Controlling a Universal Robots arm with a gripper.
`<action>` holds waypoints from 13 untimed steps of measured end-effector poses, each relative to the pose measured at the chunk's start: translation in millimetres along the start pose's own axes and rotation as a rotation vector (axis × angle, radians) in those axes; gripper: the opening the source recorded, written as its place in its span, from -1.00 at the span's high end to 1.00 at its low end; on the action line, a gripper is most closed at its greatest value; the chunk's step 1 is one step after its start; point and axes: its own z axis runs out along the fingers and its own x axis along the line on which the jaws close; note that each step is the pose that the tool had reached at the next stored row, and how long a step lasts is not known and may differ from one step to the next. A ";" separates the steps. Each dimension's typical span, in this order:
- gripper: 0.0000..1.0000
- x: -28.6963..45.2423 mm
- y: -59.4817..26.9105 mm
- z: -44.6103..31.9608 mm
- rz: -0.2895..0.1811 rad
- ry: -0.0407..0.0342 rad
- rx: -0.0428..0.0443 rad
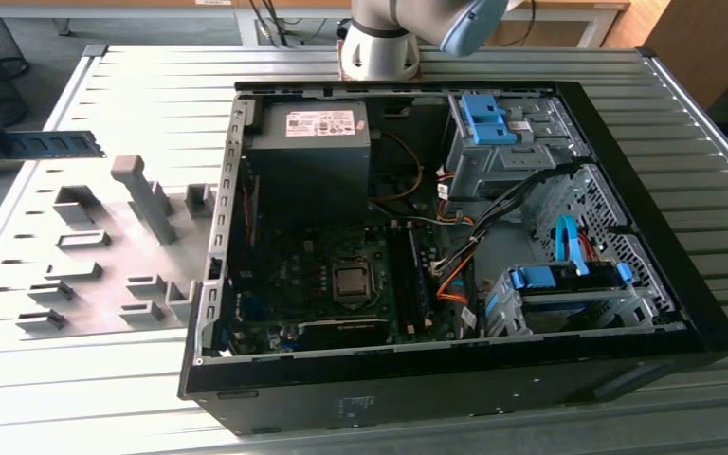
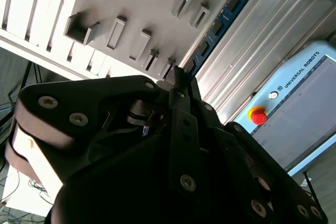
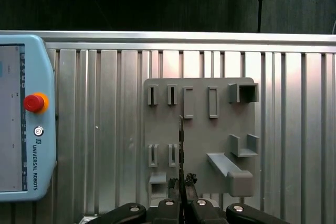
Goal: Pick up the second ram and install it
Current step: 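Pick up the second ram and move it above second insertion slot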
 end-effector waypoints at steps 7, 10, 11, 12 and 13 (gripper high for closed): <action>0.72 -0.1 -19.2 -0.1 0.000 0.0000 0.0000; 0.72 -0.1 -20.7 0.0 0.000 0.0000 0.0001; 0.72 -0.1 -20.7 0.0 0.000 0.0000 0.0001; 0.72 -0.1 -20.8 0.0 0.000 0.0000 0.0000; 0.72 -0.1 -20.9 0.0 0.000 0.0000 0.0000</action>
